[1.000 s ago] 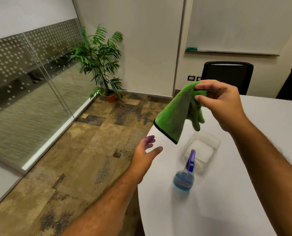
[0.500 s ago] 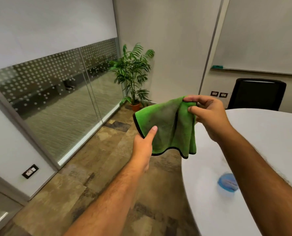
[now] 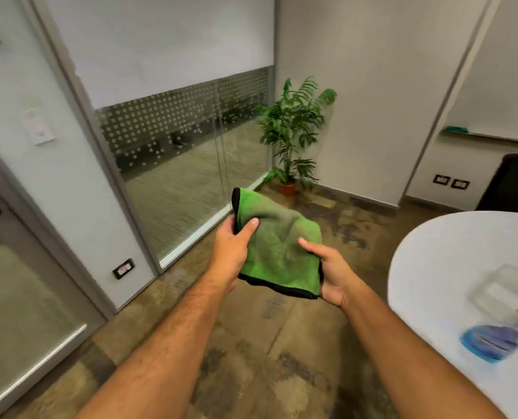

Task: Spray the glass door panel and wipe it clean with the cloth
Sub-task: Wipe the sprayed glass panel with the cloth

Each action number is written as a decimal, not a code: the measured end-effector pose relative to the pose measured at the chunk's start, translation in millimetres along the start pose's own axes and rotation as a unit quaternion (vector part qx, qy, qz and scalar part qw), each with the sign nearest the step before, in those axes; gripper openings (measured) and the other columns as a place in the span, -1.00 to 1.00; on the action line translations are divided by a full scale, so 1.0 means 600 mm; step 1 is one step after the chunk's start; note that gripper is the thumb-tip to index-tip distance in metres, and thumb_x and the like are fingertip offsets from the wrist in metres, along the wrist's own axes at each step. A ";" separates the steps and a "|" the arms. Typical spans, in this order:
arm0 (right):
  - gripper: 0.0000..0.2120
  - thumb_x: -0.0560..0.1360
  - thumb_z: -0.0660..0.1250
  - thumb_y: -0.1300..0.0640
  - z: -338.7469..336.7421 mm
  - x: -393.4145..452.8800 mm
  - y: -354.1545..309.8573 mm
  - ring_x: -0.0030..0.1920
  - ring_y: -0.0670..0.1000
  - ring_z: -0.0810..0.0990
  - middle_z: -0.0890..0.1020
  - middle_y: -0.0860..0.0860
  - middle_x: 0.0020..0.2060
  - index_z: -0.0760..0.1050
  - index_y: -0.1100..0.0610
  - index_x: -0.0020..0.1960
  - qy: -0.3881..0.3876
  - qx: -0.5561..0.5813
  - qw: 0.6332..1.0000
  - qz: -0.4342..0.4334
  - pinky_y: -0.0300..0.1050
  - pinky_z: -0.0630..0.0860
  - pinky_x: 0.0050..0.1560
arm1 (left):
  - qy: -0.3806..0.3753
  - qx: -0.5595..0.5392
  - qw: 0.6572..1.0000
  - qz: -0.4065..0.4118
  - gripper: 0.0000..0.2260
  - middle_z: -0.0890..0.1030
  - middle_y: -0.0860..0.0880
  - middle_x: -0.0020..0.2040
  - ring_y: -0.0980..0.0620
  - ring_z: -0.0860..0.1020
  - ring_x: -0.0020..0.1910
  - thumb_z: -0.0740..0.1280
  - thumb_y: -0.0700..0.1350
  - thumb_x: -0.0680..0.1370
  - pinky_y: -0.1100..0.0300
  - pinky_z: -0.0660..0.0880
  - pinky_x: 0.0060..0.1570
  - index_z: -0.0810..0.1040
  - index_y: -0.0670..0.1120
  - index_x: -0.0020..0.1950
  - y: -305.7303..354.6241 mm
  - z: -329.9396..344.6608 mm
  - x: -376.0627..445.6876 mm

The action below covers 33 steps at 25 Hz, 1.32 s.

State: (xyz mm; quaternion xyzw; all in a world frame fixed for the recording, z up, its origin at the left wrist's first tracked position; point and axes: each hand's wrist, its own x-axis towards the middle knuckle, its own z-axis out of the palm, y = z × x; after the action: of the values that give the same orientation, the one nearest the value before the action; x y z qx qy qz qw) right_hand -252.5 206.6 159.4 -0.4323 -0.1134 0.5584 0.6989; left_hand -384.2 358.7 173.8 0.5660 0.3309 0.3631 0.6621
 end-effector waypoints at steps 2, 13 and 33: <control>-0.51 0.52 0.38 0.04 0.073 0.027 0.026 0.19 0.20 0.75 0.71 0.22 0.26 0.59 0.23 0.38 -0.015 -0.025 0.999 0.014 0.18 0.68 0.21 | 0.058 0.036 0.998 0.003 -0.77 0.75 -0.03 0.10 -0.01 0.73 0.05 0.50 -0.03 0.57 0.07 0.69 0.03 0.63 -0.03 0.20 0.002 -0.096 0.009; -0.51 0.61 0.31 -0.06 0.459 0.289 0.227 0.25 0.25 0.71 0.70 0.24 0.28 0.57 0.23 0.39 -0.176 -0.036 0.974 0.140 0.33 0.64 0.22 | 0.306 0.110 0.945 0.038 -0.61 0.65 -0.02 0.19 0.15 0.65 -0.01 0.49 -0.07 0.59 0.38 0.55 -0.19 0.48 -0.06 0.37 0.053 -0.579 0.065; -0.70 0.68 0.28 -0.16 1.357 0.505 0.531 0.05 -0.03 0.78 0.81 -0.05 -0.05 0.62 0.04 0.15 -0.348 -0.025 0.937 0.033 0.16 0.60 0.33 | 0.552 0.381 0.714 0.203 -0.68 0.55 0.14 0.27 0.10 0.52 0.34 0.49 0.01 0.55 0.09 0.48 0.31 0.59 0.07 0.29 0.399 -1.339 0.021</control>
State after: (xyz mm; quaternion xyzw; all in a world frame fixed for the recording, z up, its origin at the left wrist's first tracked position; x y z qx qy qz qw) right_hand -885.7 862.2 317.3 -0.2320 -0.3495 0.6935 0.5857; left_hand -1085.5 801.5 297.4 0.5231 0.6247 0.5798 0.0005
